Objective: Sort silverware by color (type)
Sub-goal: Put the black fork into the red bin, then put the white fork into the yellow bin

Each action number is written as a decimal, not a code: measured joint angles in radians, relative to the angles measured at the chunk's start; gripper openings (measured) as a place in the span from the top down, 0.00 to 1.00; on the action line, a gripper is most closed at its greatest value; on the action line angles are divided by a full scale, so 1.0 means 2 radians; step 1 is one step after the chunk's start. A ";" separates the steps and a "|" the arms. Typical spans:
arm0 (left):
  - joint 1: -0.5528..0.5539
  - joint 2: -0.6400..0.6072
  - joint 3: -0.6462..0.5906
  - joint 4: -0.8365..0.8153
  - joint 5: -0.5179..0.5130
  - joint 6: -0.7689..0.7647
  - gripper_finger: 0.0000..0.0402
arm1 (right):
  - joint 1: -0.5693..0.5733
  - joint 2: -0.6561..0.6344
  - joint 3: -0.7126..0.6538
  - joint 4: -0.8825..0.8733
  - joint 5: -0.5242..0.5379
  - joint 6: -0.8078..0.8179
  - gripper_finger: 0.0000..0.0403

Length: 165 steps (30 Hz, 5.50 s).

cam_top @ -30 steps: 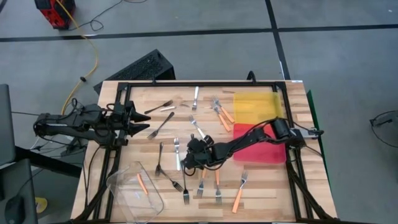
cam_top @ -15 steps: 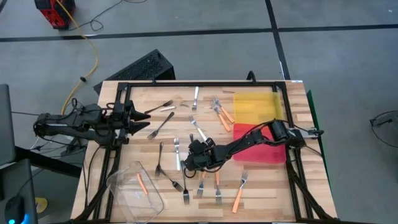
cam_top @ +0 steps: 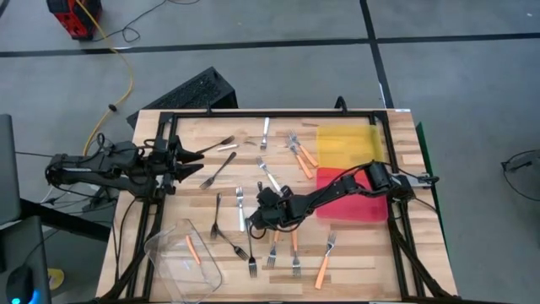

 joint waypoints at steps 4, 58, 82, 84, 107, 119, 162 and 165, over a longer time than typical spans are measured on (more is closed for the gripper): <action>0.000 0.000 0.000 0.000 -0.004 0.000 0.62 | 0.000 0.000 0.000 -0.002 -0.002 -0.009 0.84; 0.000 -0.001 0.000 -0.002 -0.011 0.003 0.62 | -0.046 -0.152 -0.023 -0.089 -0.072 -0.222 0.95; 0.000 -0.001 0.000 -0.005 -0.011 0.005 0.62 | 0.031 -0.521 -0.312 -0.207 0.018 -0.072 0.95; 0.000 -0.001 0.000 -0.005 -0.011 0.005 0.62 | 0.039 -0.530 -0.312 -0.242 0.018 -0.061 0.95; 0.000 -0.001 0.000 -0.005 -0.011 0.005 0.62 | 0.168 -0.598 -0.475 -0.234 0.018 0.025 0.95; 0.000 -0.001 0.000 -0.005 -0.014 0.005 0.62 | 0.157 -0.598 -0.532 -0.171 0.004 0.026 0.94; 0.000 -0.001 0.000 -0.011 -0.015 0.016 0.62 | 0.112 -0.598 -0.534 -0.163 -0.087 0.015 0.63; 0.000 -0.001 0.000 -0.011 -0.015 0.016 0.62 | 0.112 -0.598 -0.508 -0.177 -0.087 0.002 0.62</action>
